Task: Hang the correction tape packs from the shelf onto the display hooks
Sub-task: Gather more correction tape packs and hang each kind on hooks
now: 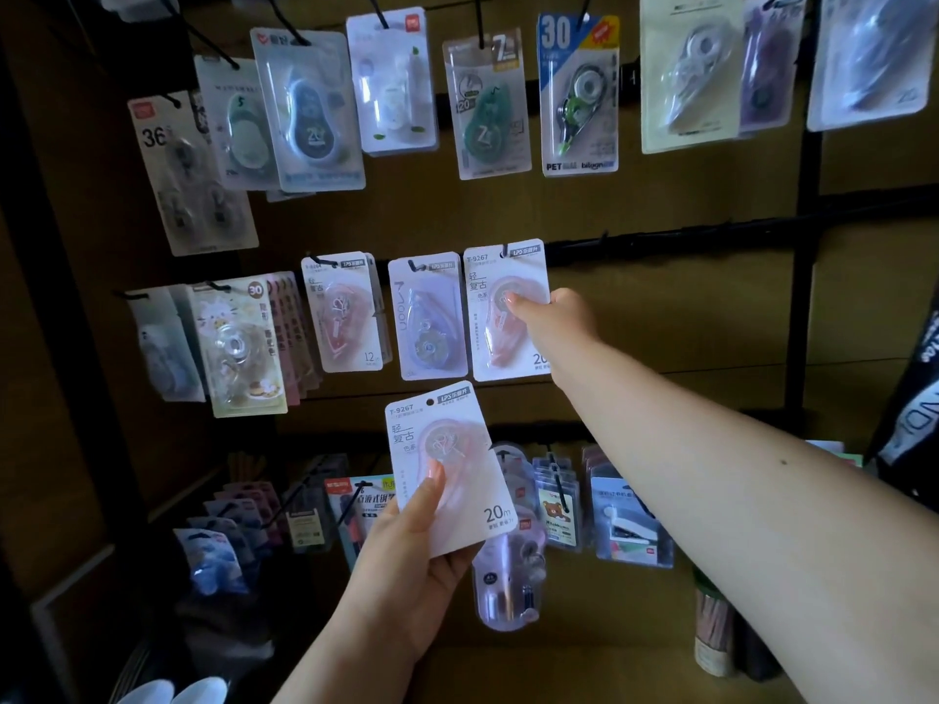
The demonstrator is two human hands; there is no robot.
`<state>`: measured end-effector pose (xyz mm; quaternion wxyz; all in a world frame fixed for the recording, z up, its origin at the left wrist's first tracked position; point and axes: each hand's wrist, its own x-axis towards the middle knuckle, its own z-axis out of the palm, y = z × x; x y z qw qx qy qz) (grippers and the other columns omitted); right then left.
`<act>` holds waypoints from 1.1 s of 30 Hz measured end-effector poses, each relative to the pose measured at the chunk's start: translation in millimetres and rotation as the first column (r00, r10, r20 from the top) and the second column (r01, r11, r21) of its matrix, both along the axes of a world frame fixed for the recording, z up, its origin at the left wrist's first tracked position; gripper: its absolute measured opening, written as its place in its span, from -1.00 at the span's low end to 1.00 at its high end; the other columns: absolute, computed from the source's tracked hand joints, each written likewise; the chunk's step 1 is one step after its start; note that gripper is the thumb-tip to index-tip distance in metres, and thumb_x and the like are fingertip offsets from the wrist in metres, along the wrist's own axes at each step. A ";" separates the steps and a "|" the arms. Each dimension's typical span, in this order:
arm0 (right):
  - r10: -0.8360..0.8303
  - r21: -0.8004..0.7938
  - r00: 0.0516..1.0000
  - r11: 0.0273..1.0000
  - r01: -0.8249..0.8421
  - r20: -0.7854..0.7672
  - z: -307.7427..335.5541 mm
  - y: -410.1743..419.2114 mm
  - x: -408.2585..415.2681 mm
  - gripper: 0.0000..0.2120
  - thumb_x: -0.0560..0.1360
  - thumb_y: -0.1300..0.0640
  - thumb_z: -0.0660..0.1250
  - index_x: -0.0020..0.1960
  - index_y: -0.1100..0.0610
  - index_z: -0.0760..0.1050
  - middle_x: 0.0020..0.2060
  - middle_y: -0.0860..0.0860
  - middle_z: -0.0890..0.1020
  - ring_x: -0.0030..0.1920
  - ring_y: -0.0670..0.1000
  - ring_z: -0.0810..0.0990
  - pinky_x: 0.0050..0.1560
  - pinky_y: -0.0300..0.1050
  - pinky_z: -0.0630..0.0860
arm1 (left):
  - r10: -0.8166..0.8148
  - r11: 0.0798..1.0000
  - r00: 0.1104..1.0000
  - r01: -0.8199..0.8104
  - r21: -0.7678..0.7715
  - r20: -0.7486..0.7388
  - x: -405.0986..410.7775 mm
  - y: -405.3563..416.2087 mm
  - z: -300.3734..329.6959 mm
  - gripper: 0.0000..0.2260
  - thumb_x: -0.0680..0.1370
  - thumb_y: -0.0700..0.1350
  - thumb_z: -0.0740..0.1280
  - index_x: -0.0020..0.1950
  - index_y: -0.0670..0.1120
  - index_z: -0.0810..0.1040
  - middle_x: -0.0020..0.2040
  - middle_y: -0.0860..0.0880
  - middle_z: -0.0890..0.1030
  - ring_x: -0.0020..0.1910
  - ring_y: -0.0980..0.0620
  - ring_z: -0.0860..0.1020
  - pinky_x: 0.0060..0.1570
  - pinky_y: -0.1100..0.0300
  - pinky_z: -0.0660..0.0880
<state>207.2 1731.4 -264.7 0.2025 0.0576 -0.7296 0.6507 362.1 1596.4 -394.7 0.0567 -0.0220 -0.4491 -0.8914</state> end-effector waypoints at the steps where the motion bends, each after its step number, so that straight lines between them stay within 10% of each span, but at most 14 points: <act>1: -0.004 0.013 1.000 1.000 0.004 0.006 -1.8 0.0 -1.5 -0.51 0.46 -0.12 0.38 0.20 0.21 0.45 -0.06 0.04 0.55 -0.12 0.04 0.53 -0.22 -0.13 0.40 | 0.000 1.000 1.000 0.000 -0.001 0.003 0.0 -0.4 0.2 -0.61 0.49 -0.01 0.37 0.29 -0.12 0.56 0.12 -0.18 0.70 0.05 -0.13 0.69 -0.16 0.08 0.67; 12: 0.105 -0.028 0.973 0.994 -0.101 0.204 -56.0 17.2 20.1 -0.52 0.45 -0.19 0.36 0.16 0.17 0.46 -0.29 0.02 0.66 -0.34 -0.03 0.65 -0.44 -0.23 0.50 | 0.041 0.997 0.997 -0.044 0.061 0.060 3.7 5.1 5.1 -0.78 0.56 -0.20 0.31 0.20 -0.14 0.56 -0.04 -0.20 0.73 -0.13 -0.13 0.72 -0.29 0.06 0.65; 22: 0.376 0.033 0.907 0.921 -0.389 0.189 -80.2 12.8 81.5 -0.44 0.33 -0.29 0.41 -0.11 0.24 0.58 -0.24 0.09 0.71 -0.22 0.07 0.69 -0.12 -0.08 0.50 | 0.073 0.997 0.997 -0.074 -0.037 -0.026 9.7 17.9 18.4 -0.73 0.56 -0.22 0.32 0.25 -0.10 0.57 0.09 -0.20 0.69 -0.01 -0.15 0.69 -0.25 0.07 0.63; 33: 0.496 -0.114 0.867 0.865 -0.489 0.044 -71.3 13.8 105.3 -0.90 0.39 0.09 0.49 -0.15 0.09 0.63 -0.22 0.02 0.73 -0.22 0.07 0.72 -0.19 -0.04 0.63 | 0.013 0.968 0.985 -0.055 -0.243 -0.170 15.5 18.9 25.3 -0.76 0.41 -0.07 0.40 0.03 -0.06 0.72 -0.03 -0.15 0.73 -0.16 -0.05 0.71 -0.34 0.19 0.59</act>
